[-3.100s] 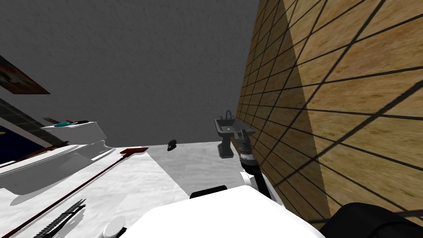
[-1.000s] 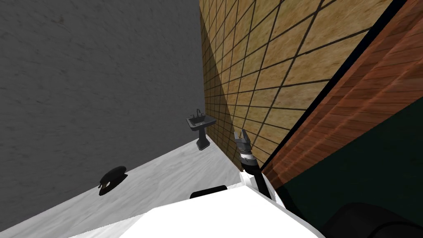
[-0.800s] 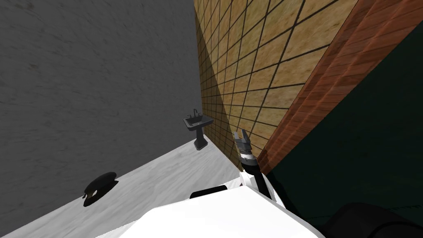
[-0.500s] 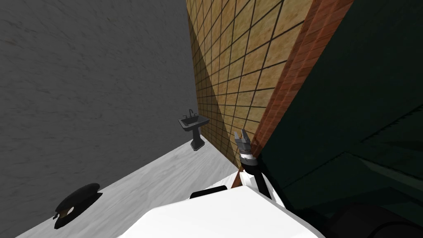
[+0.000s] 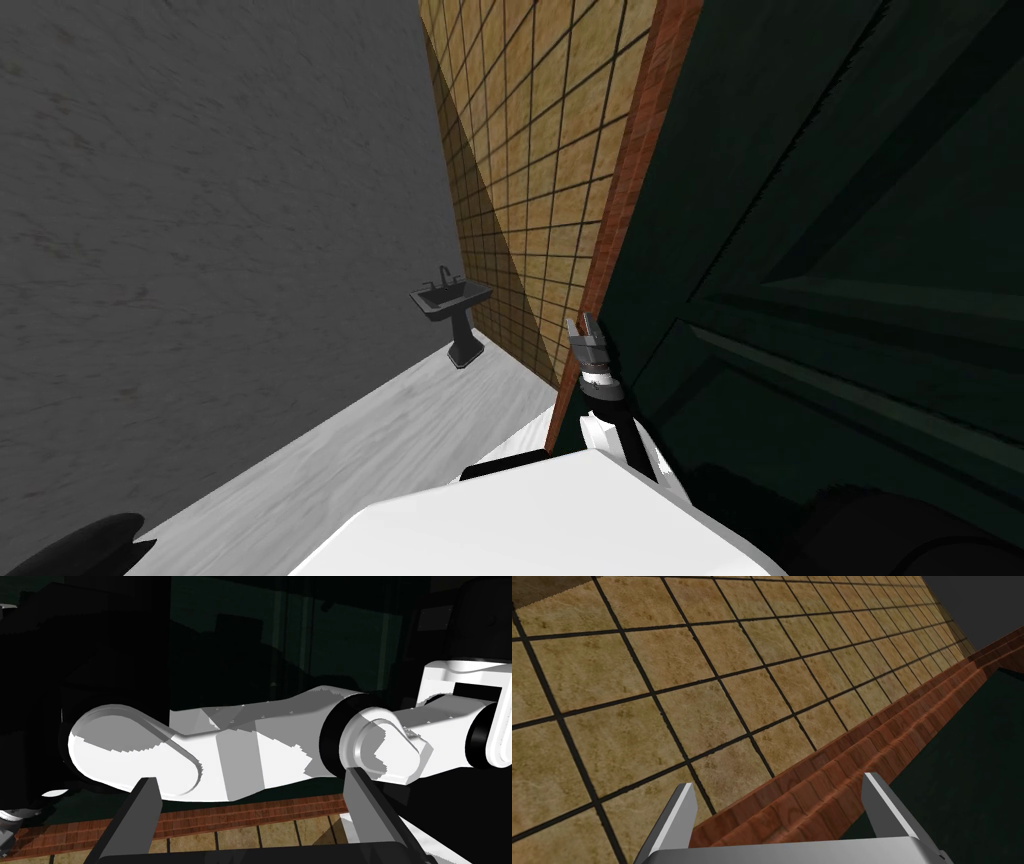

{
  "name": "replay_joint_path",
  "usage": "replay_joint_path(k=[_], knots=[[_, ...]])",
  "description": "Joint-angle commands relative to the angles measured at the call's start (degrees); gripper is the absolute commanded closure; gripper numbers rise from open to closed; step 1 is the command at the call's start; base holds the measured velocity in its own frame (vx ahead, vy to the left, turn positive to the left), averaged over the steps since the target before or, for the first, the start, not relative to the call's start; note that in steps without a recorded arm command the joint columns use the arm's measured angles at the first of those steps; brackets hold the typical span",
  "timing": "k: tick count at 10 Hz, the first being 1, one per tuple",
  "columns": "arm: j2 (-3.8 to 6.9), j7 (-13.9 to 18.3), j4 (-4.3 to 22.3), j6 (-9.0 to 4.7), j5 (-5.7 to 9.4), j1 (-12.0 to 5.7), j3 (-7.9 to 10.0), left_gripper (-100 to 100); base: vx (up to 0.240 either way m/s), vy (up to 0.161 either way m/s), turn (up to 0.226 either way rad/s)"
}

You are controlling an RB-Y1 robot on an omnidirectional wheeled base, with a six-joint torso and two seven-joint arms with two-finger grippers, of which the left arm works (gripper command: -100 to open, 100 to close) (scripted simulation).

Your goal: Push the door open

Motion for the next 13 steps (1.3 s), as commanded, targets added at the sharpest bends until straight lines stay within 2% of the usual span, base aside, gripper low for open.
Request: replay_joint_path(k=[1, 9, 10, 13], knots=[[0.24, -0.5, -0.2, 0.36, 0.38, 0.22, -0.05, -100, -0.009, -0.009, 0.029], [0.24, -0.5, -0.2, 0.36, 0.38, 0.22, -0.05, -100, 0.0, 0.0, 0.0], [1.25, -0.1, -0.7, -0.17, 0.59, -1.24, 0.88, -100, -0.034, -0.025, 0.083], [1.25, -0.1, -0.7, -0.17, 0.59, -1.24, 0.88, -100, -0.009, -0.006, 0.02]])
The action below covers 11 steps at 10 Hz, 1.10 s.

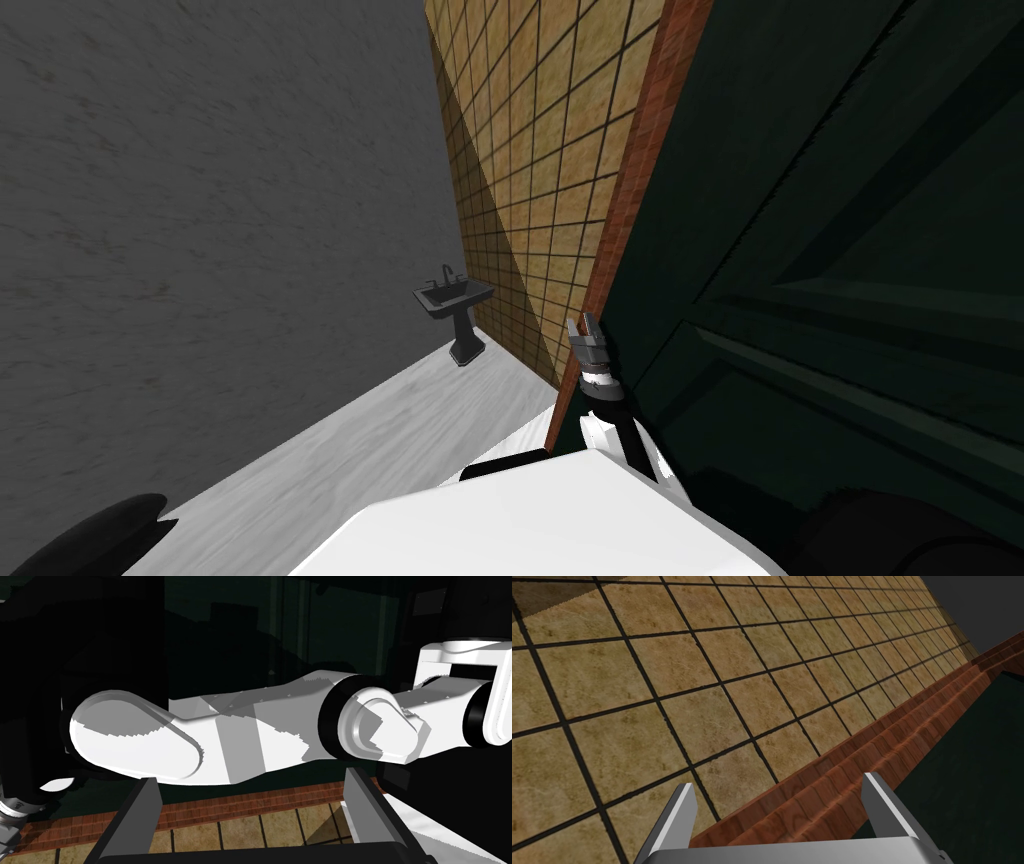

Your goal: Push the door open

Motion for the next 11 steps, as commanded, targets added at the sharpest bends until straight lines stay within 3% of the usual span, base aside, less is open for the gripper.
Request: replay_joint_path(k=[1, 6, 7, 11], knots=[[0.0, 0.0, 0.0, -0.01, 0.0, -0.01, 0.0, -100, 0.0, 0.0, 0.0], [0.0, 0.0, 0.0, -0.01, 0.0, -0.01, 0.0, -100, 0.0, 0.0, 0.0], [0.91, 0.4, -0.5, -0.52, 0.16, -1.3, 0.85, -100, -0.019, -0.013, 0.043], [0.91, 0.4, -0.5, -0.52, 0.16, -1.3, 0.85, -100, -0.009, -0.006, 0.019]])
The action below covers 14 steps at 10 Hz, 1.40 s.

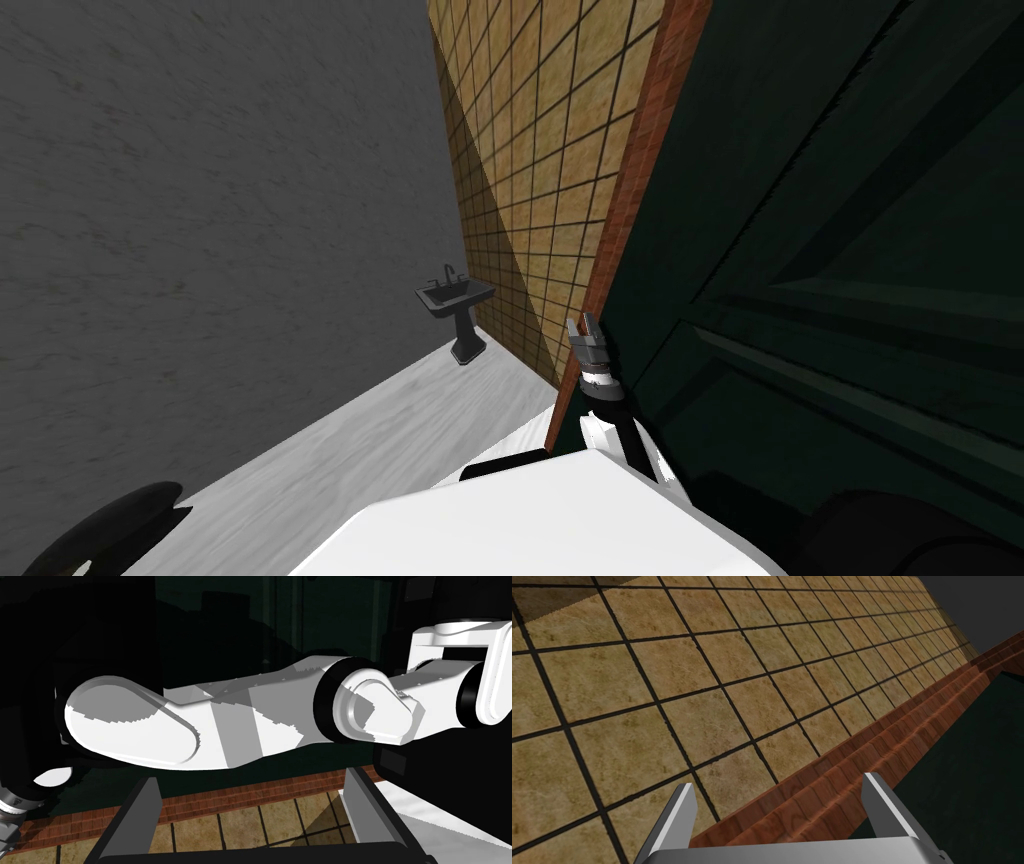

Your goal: Push the door open

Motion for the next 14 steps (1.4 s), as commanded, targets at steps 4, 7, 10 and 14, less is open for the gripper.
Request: replay_joint_path(k=[4, 7, 10, 14], knots=[[0.0, 0.0, 0.0, 0.01, 0.0, 0.0, 0.0, -100, -0.006, -0.004, 0.012], [0.78, 0.3, -0.4, -0.45, 0.13, -1.1, 0.72, -100, -0.026, -0.015, 0.046], [0.78, 0.3, -0.4, -0.45, 0.13, -1.1, 0.72, -100, -0.014, -0.007, 0.022], [0.78, 0.3, -0.4, -0.45, 0.13, -1.1, 0.72, -100, 0.0, 0.0, 0.0]])
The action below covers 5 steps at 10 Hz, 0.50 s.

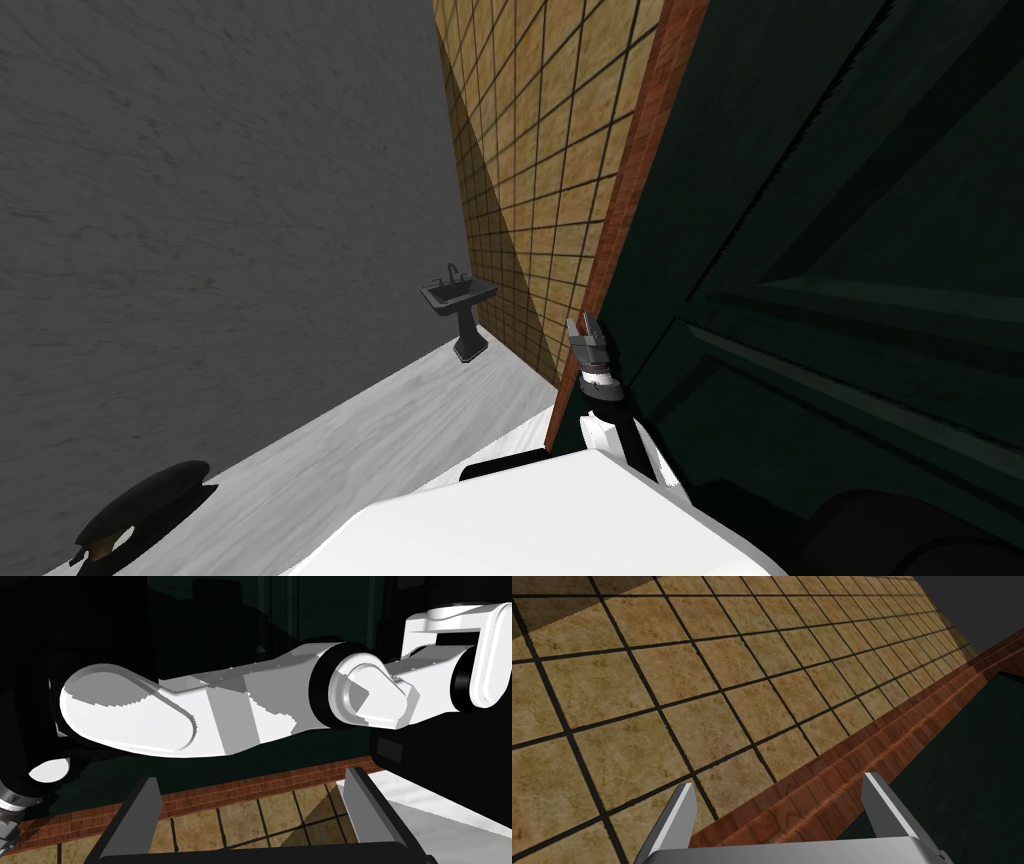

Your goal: Push the door open

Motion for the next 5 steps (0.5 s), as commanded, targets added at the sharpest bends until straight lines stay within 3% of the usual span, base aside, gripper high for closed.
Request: replay_joint_path(k=[1, 2, 5], knots=[[0.0, 0.0, 0.0, 0.0, 0.0, 0.0, 0.0, -100, 0.0, 0.0, 0.0], [0.69, 0.3, -0.4, -0.39, 0.08, -1.05, 0.63, -100, -0.041, -0.021, 0.067], [0.69, 0.3, -0.4, -0.39, 0.08, -1.05, 0.63, -100, -0.02, -0.01, 0.029]])
